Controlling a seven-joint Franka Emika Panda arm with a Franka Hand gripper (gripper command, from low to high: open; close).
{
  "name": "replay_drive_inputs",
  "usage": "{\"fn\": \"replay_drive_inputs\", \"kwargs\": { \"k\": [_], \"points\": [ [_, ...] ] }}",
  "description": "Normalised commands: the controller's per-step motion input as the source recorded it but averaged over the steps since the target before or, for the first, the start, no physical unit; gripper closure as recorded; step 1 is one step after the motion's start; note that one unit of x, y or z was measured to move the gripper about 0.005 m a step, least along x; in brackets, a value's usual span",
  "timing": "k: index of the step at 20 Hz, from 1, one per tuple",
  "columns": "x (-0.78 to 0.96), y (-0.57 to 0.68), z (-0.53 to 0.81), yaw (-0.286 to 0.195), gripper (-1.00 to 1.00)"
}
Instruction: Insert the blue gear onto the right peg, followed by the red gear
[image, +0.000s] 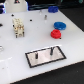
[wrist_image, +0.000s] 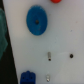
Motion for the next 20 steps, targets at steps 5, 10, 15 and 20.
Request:
{"fn": "replay_drive_inputs", "kwargs": {
  "k": [5,10,15,20],
  "points": [
    [-0.34,0.48,-0.48,0.0,-1.0],
    [-0.35,0.15,-0.58,0.0,-1.0],
    [-0.39,-0.1,-0.6,0.0,-1.0],
    [-0.25,-0.27,-0.55,0.0,-1.0]
  ]
}}
